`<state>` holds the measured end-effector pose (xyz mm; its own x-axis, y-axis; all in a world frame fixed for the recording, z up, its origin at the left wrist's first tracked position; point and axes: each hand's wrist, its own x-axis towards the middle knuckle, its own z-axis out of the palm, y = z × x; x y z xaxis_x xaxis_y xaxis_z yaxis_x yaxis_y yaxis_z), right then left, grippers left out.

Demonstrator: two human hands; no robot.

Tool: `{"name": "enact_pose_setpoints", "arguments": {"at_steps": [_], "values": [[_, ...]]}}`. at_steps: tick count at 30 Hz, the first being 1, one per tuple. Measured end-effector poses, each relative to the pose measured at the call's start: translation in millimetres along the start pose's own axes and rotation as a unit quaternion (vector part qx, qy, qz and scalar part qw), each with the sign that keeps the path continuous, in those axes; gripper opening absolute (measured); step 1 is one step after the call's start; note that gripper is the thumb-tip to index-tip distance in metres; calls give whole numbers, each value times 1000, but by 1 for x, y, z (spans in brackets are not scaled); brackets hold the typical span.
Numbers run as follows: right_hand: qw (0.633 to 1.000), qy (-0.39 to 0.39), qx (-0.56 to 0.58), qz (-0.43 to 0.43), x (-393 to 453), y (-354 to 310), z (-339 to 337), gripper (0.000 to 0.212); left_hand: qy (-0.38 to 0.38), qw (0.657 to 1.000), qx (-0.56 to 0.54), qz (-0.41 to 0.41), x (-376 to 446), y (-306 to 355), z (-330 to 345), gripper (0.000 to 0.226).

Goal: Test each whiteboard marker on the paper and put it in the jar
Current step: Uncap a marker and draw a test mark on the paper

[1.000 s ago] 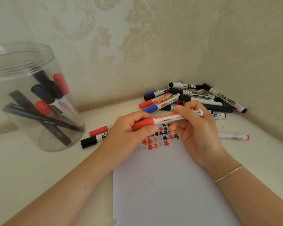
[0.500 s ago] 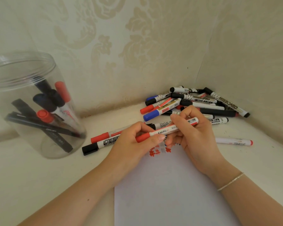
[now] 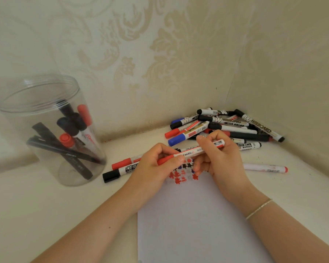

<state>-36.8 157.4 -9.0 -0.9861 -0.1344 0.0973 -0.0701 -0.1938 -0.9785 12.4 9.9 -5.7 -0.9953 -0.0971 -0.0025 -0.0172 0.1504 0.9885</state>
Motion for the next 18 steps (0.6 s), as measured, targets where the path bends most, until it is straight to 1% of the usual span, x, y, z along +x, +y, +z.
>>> {"name": "enact_pose_setpoints", "arguments": {"at_steps": [3, 6, 7, 9, 11, 13, 15, 16, 17, 18], "values": [[998, 3, 52, 18, 8, -24, 13, 19, 37, 998, -31, 50, -4, 18, -6, 6], [991, -13, 128, 18, 24, -57, 42, 15, 95, 984, -24, 146, -10, 54, -21, 11], [987, -25, 158, 23, 29, -68, 55, 13, 122, 975, -15, 185, -11, 67, -29, 11], [975, -66, 208, 48, 35, -87, 85, 14, 194, 946, -9, 261, -16, 93, -49, 13], [966, -131, 206, 77, 35, -103, 115, 13, 264, 911, 11, 318, -22, 112, -72, 15], [960, -207, 159, 98, 30, -112, 140, 21, 307, 882, 59, 353, -28, 123, -94, 18], [961, -252, 59, 95, 27, -112, 158, 30, 343, 857, 110, 370, -33, 126, -114, 21], [963, -259, -24, 73, 28, -108, 164, 31, 359, 845, 142, 371, -35, 126, -122, 21], [957, -257, -131, 33, 29, -101, 167, 30, 371, 835, 177, 366, -36, 124, -129, 21], [936, -250, -245, -17, 31, -94, 169, 27, 377, 829, 208, 357, -37, 122, -134, 20]]}}
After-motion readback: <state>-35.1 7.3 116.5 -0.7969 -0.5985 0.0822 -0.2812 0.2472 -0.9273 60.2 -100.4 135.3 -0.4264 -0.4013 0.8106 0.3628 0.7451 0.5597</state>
